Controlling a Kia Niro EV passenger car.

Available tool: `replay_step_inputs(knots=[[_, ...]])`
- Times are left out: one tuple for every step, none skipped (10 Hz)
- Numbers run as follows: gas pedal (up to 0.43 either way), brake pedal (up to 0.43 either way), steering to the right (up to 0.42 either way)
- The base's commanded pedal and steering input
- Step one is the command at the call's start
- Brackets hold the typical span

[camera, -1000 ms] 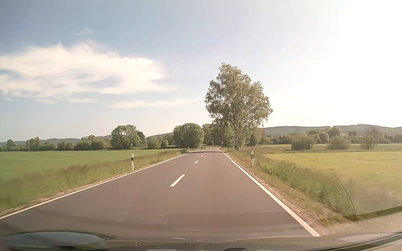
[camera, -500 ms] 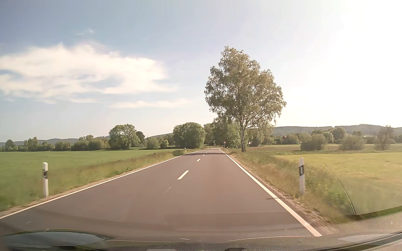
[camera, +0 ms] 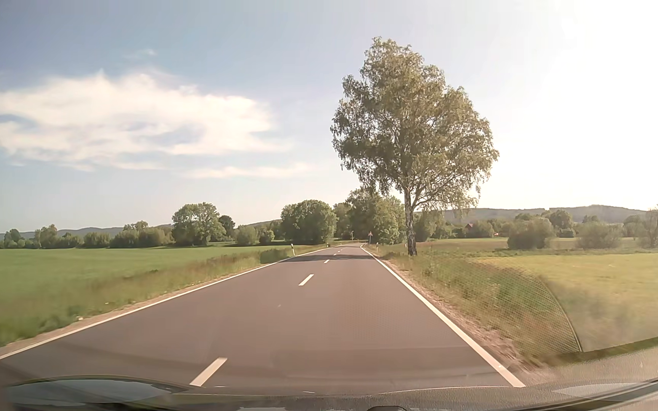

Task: Follow the waypoints while adhering to traffic rules and regulations

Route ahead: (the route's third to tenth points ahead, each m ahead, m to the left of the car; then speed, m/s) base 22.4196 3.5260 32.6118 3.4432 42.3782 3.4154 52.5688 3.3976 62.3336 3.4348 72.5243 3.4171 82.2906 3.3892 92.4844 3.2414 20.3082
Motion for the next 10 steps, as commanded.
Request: replay_step_inputs(knots=[[0.169, 0.0, -0.003], [0.169, 0.0, -0.003], [0.169, 0.0, -0.003], [0.169, 0.0, -0.003], [0.157, 0.0, -0.003], [0.15, 0.0, -0.003], [0.15, 0.0, -0.003], [0.15, 0.0, -0.004], [0.138, 0.0, -0.004], [0.138, 0.0, -0.003]])
